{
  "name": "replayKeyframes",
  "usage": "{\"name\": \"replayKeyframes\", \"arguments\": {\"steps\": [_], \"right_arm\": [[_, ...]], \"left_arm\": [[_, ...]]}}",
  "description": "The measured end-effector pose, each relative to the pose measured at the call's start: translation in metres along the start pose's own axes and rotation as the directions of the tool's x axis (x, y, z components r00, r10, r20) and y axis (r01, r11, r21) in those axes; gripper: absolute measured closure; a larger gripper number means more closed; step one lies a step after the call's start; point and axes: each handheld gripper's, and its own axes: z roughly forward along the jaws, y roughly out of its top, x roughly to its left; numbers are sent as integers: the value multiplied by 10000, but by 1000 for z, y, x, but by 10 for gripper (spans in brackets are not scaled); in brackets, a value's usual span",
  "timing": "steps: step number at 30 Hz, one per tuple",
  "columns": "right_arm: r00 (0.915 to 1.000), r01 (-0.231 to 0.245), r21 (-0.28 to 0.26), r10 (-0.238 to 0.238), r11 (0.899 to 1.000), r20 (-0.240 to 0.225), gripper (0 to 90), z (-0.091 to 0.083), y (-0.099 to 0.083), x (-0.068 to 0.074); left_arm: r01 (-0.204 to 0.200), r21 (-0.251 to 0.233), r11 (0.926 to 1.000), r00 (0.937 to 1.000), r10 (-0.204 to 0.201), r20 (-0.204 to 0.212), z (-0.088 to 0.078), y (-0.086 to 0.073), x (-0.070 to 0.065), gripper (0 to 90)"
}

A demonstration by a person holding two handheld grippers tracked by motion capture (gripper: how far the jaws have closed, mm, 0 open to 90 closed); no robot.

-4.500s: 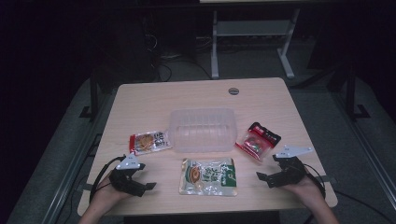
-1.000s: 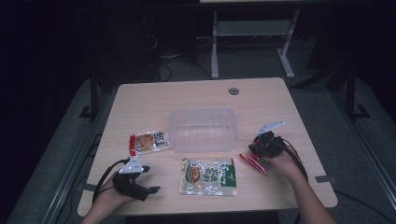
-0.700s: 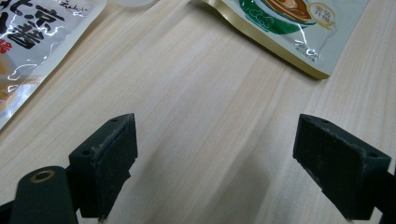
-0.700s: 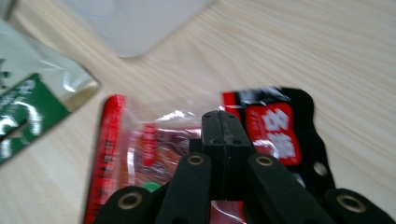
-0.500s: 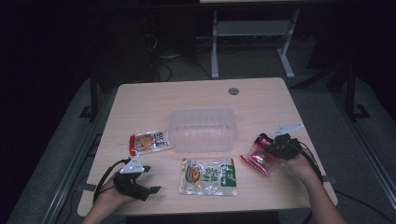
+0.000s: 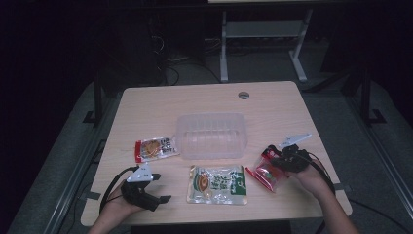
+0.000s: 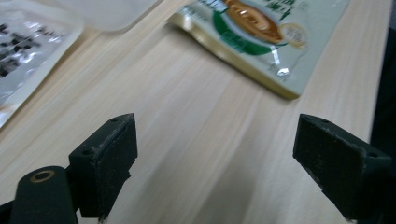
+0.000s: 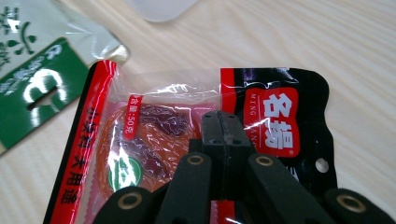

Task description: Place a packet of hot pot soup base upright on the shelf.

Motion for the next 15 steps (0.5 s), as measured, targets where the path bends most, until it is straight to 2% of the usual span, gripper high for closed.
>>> {"name": "replayKeyframes", "arguments": {"steps": [2,4,5,11,14,15], "right_arm": [[10000,33,68,-33,10000,-25,899,0,-1,8],[9995,304,172,-305,9994,73,899,-2,-2,15],[9997,253,201,-253,9995,-14,899,-4,-4,18],[9986,288,-2,-288,9996,-436,899,-9,-15,22],[9982,457,8,-456,9990,-394,899,-7,-13,23],[9978,540,-45,-541,9985,-395,899,-6,-12,23]], "left_arm": [[-9,-101,9999,9999,10,132,1,4,-5,139],[-67,-108,9999,9998,69,180,2,6,-7,139],[-112,-92,9999,9997,114,193,2,6,-8,140],[-222,-434,9988,9994,234,273,4,14,-11,143],[-363,-579,9977,9989,380,286,7,22,-14,144],[-282,-672,9973,9990,305,335,8,24,-15,144]]}}
